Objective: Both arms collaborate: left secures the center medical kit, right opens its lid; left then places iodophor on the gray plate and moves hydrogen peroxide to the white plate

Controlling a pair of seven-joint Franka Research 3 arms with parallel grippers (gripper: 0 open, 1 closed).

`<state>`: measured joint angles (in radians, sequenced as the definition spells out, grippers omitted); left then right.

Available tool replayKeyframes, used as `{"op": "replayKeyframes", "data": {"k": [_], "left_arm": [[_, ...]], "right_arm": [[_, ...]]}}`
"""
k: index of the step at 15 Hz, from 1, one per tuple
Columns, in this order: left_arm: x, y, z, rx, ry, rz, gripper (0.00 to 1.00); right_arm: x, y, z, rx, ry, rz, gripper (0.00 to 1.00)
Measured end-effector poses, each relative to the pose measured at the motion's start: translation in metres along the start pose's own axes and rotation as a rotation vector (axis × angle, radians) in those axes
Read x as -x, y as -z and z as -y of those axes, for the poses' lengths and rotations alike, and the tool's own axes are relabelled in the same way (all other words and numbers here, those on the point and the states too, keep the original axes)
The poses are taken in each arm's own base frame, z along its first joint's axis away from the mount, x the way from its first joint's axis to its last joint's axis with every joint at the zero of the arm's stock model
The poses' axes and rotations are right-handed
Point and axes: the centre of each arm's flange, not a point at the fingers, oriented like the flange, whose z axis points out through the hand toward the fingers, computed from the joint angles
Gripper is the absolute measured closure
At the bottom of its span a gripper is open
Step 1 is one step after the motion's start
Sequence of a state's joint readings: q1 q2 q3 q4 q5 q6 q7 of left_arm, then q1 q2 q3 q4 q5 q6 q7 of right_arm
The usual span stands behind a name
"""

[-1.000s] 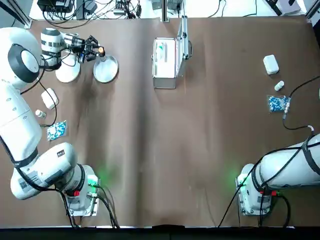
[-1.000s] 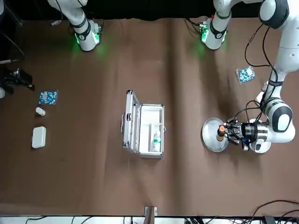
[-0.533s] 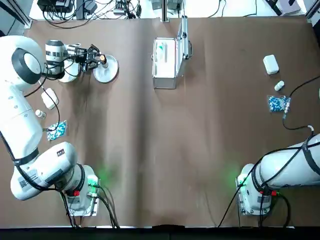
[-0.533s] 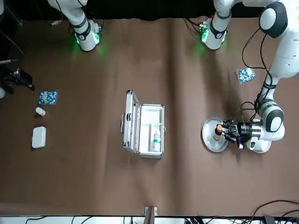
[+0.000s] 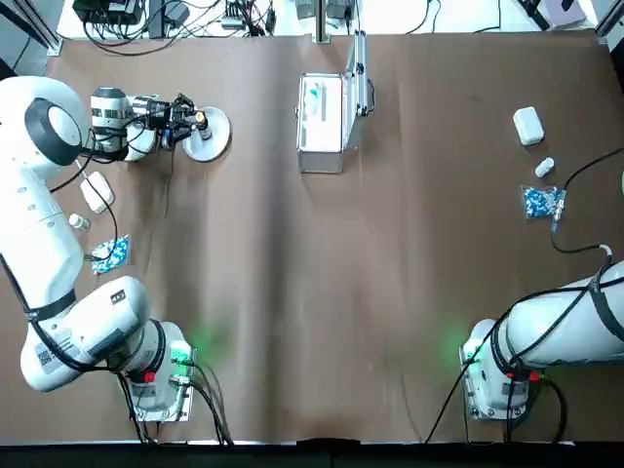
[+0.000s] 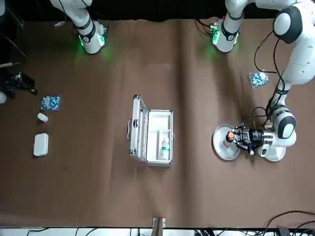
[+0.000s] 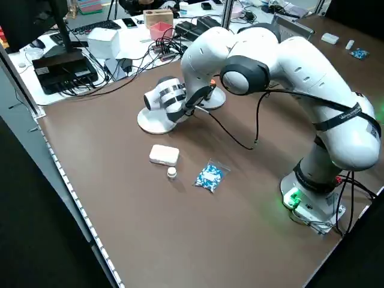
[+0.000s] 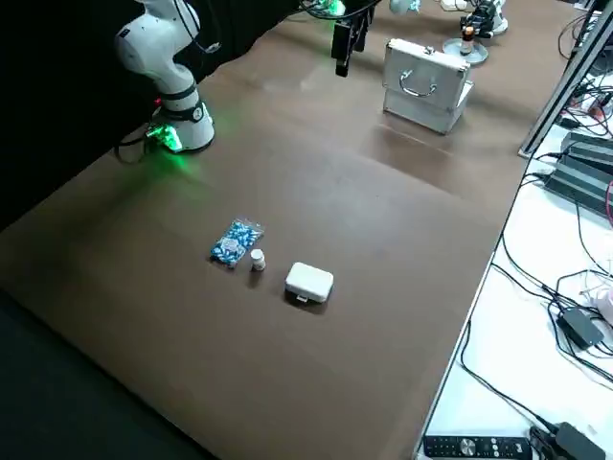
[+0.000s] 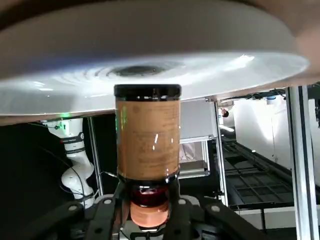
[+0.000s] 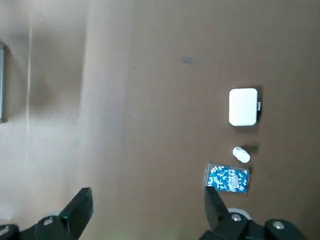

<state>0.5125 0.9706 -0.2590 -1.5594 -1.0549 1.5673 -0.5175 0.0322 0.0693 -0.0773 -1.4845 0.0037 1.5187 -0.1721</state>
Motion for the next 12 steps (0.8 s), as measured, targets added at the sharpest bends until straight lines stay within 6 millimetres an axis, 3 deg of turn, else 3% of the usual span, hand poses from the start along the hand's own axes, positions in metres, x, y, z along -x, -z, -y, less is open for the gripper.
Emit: {"op": "replayKeyframes", "data": {"k": [5, 9, 12], "left_arm": [[-0.005, -0.001, 0.002, 0.012, 0.022, 0.011, 0.65], [0.000, 0.000, -0.004, 0.016, 0.036, 0.011, 0.30], [0.024, 0.005, -0.023, 0.017, 0.042, -0.010, 0.03]], "right_arm": [[0.000, 0.000, 0.001, 0.000, 0.001, 0.000, 0.01], [0.000, 0.000, 0.001, 0.000, 0.001, 0.000, 0.01], [0.000, 0.000, 0.001, 0.000, 0.001, -0.002, 0.01]]}}
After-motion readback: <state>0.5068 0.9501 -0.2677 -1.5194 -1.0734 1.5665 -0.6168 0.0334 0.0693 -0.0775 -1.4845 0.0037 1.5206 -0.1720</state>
